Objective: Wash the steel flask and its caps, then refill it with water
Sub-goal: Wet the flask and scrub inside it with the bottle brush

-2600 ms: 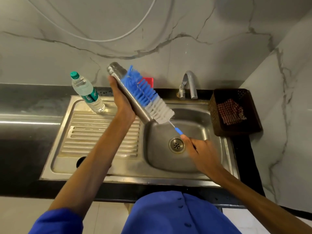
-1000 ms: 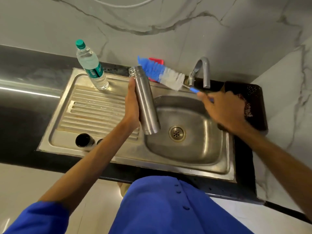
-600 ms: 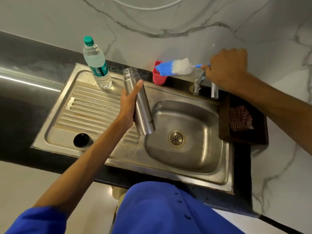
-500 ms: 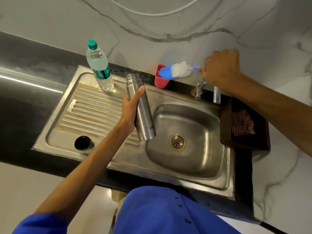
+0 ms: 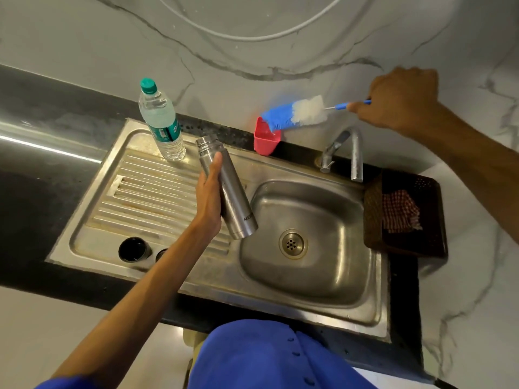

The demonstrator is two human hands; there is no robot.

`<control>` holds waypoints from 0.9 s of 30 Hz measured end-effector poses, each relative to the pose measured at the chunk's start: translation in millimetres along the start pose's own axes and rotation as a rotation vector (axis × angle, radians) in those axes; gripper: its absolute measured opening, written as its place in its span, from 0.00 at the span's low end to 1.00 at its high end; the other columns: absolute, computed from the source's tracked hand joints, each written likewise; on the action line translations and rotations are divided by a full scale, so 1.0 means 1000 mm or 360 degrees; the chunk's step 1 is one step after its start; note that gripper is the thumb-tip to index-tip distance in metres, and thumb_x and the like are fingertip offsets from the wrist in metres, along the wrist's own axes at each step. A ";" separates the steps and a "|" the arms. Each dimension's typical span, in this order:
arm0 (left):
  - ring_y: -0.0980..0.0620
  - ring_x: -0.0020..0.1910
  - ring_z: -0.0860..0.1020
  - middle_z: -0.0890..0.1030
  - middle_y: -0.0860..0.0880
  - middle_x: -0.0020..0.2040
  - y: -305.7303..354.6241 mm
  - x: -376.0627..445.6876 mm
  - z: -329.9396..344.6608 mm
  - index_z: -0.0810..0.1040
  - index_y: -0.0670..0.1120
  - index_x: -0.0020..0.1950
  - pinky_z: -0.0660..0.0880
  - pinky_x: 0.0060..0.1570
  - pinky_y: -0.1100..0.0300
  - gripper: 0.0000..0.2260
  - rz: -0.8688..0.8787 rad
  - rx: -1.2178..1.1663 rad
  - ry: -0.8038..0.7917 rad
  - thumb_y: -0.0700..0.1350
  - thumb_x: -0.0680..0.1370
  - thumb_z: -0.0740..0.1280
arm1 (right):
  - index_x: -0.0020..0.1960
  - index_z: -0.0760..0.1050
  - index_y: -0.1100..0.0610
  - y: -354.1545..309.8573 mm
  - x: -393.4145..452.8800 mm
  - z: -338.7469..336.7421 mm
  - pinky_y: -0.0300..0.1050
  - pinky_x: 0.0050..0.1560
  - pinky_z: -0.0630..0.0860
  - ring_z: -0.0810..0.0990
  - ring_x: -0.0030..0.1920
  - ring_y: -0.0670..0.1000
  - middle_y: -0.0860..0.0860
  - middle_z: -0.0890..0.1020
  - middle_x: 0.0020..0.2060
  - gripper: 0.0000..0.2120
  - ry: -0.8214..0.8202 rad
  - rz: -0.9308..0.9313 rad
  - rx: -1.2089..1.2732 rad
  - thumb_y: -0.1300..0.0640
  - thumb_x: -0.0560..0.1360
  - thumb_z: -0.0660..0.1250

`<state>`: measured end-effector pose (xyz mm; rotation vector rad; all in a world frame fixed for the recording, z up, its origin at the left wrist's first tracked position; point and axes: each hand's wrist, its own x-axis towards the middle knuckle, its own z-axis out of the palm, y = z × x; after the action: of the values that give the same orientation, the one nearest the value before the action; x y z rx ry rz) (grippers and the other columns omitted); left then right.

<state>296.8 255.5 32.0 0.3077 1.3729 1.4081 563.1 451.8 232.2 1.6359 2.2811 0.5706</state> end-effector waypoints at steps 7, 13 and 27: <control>0.46 0.50 0.84 0.82 0.44 0.52 0.000 0.008 0.040 0.76 0.46 0.69 0.84 0.47 0.49 0.40 -0.0085 0.0091 -0.0078 0.76 0.71 0.69 | 0.39 0.80 0.54 0.054 -0.060 0.012 0.51 0.49 0.73 0.77 0.43 0.61 0.55 0.74 0.35 0.33 -0.0273 0.0287 0.0448 0.24 0.74 0.59; 0.48 0.46 0.87 0.88 0.46 0.45 0.016 0.012 0.093 0.83 0.48 0.59 0.84 0.50 0.52 0.33 -0.0271 -0.0270 -0.0121 0.74 0.80 0.56 | 0.45 0.83 0.59 0.061 -0.138 0.023 0.51 0.46 0.74 0.76 0.38 0.57 0.57 0.81 0.40 0.36 -0.0537 0.0560 0.1096 0.25 0.75 0.61; 0.42 0.61 0.84 0.87 0.45 0.60 0.011 -0.025 0.165 0.80 0.52 0.68 0.80 0.63 0.43 0.37 -0.0171 -0.0211 -0.0383 0.74 0.81 0.44 | 0.28 0.66 0.57 -0.037 -0.249 0.097 0.49 0.35 0.70 0.72 0.27 0.51 0.46 0.69 0.19 0.35 -0.0252 0.0625 0.1828 0.29 0.78 0.59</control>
<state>429.8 327.9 102.1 0.3015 1.0794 1.3201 654.8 220.6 127.2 2.4644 2.2528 -0.9906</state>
